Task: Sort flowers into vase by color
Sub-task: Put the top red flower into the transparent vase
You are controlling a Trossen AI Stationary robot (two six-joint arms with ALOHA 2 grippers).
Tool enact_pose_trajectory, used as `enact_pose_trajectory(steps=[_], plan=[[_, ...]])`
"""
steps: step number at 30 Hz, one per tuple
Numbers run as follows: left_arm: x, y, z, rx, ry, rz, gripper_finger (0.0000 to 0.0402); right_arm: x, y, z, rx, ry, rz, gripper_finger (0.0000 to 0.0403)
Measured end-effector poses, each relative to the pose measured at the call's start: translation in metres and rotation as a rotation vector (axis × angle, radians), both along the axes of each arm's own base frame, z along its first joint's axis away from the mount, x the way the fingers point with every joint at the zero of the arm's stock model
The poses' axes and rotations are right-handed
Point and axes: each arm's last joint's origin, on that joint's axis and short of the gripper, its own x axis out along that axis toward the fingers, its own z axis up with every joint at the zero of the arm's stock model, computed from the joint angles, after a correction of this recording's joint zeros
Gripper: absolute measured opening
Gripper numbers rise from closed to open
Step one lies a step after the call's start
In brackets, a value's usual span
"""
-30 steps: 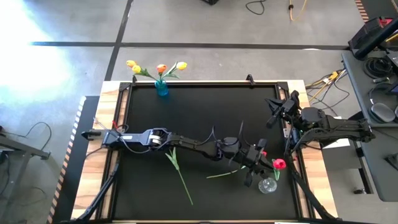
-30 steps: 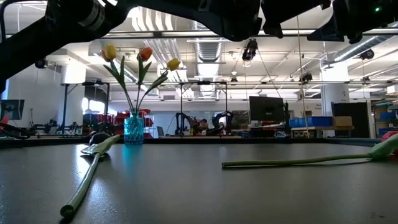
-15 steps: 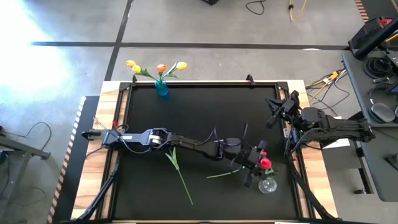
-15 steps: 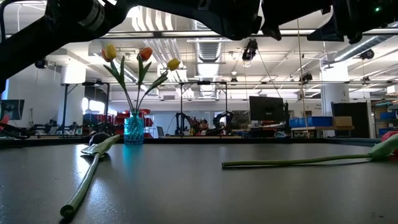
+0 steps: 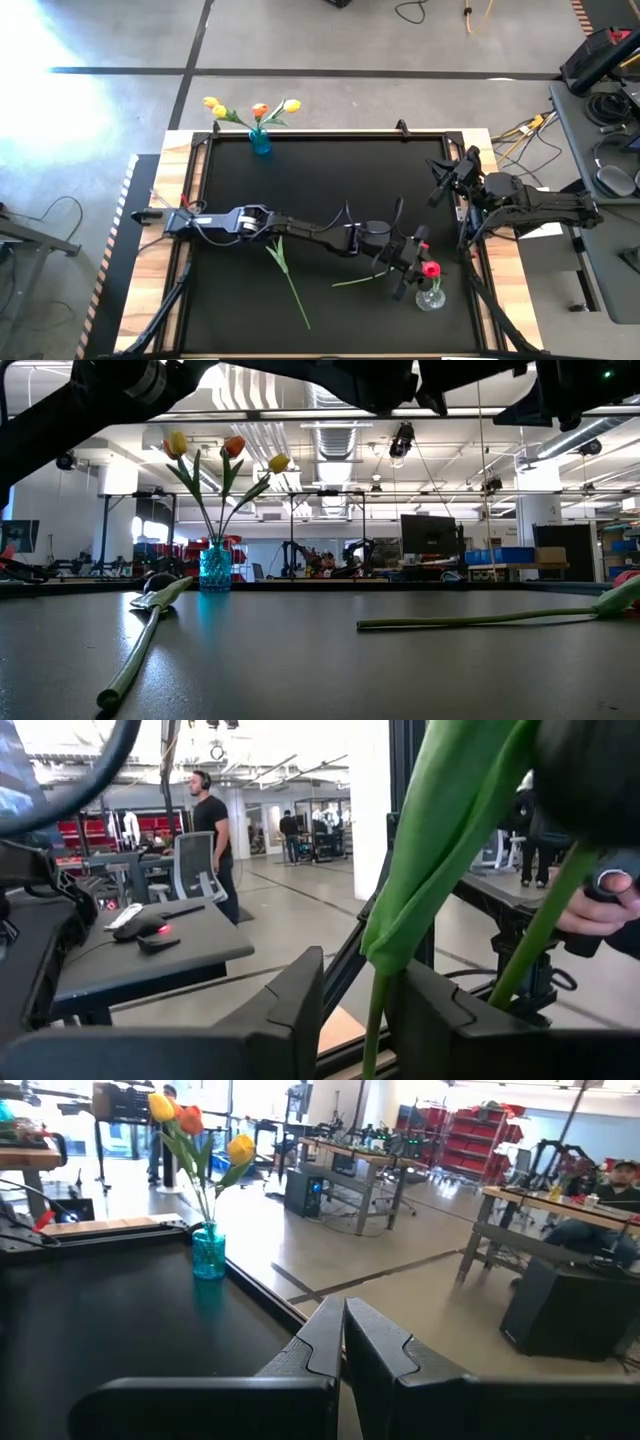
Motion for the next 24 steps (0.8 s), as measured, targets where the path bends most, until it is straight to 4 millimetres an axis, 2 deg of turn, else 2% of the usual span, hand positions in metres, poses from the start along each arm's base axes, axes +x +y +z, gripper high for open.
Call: enact_pose_trajectory(steps=[4,15,24], plan=[[-0.001,0.0,0.006,0.023,0.011,0.004,0.0107,0.0,0.0,0.0,-0.001,0.001,0.008,0.0009],[-0.001,0.0,-0.002,0.037,0.094,0.003,0.0186,0.0,0.0,0.0,-0.001,0.001,0.007,0.0009],[-0.001,0.006,-0.007,0.115,0.186,0.014,0.0212,0.0,0.0,0.0,0.0,0.0,0.007,0.0009]])
